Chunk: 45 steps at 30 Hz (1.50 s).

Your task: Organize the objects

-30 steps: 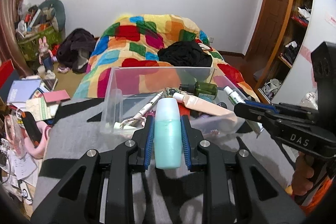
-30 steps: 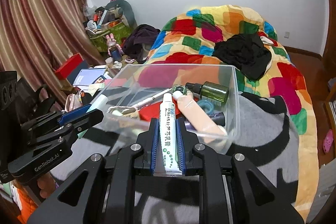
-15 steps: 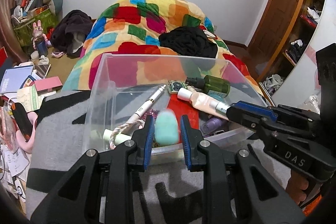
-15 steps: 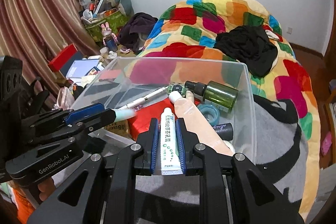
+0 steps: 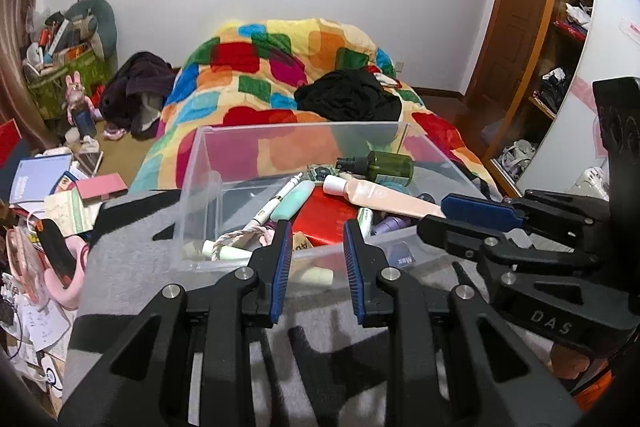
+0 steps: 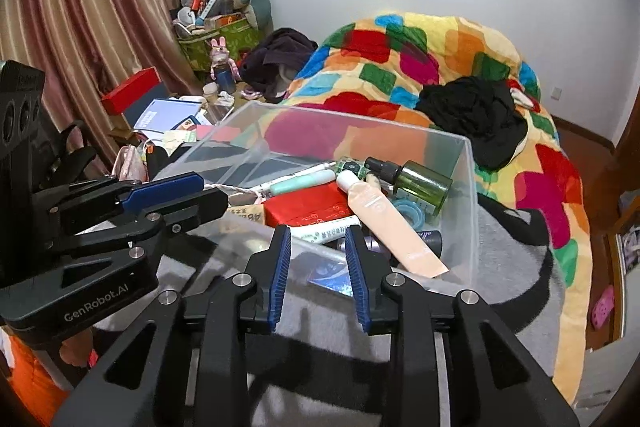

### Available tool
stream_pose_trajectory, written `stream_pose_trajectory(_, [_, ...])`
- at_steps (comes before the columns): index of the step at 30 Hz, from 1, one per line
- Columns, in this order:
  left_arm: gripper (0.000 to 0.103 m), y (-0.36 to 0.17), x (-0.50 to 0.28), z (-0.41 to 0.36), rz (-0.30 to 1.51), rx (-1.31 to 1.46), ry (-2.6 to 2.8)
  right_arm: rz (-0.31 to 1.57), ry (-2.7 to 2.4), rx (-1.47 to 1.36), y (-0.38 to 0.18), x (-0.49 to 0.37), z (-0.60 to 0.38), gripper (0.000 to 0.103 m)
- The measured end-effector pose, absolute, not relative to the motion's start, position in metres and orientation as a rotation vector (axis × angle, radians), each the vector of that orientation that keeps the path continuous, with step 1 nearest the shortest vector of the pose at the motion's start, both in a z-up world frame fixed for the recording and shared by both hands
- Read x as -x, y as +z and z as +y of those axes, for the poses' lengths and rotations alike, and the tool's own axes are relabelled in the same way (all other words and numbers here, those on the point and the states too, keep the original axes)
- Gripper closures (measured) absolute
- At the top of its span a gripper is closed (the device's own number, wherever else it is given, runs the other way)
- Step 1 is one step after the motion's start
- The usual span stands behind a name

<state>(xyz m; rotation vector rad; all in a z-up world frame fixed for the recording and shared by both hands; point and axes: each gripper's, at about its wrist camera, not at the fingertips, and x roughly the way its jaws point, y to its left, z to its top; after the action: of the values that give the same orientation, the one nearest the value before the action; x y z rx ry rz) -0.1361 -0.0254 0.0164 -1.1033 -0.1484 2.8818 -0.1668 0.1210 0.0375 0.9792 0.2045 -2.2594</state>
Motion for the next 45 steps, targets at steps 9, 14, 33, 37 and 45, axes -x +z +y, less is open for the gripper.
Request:
stream_pose_trajectory(9, [0.046,0.025,0.096,-0.028,-0.152,0.977,2.948,0.181,-2.348,-0.830,0.061,0.132,0.145,0.048])
stream_pose_trajectory(14, [0.033,0.027,0.081,-0.022,-0.111,0.935,2.976,0.191,-2.372,-0.778,0.063,0.114,0.152,0.036])
stream_pose_trajectory(33, [0.015,0.010,0.060,-0.014,-0.122,0.945,2.967,0.135,-2.398,-0.792,0.039,0.097,0.174,0.022])
stream_pose_trajectory(37, [0.015,0.010,0.061,-0.015,-0.131,0.949,2.965,0.126,-2.392,-0.798,0.038,0.099,0.175,0.022])
stream_pose_trajectory(45, [0.015,0.007,0.062,-0.016,-0.144,0.959,2.960,0.121,-2.382,-0.808,0.035,0.099,0.174,0.022])
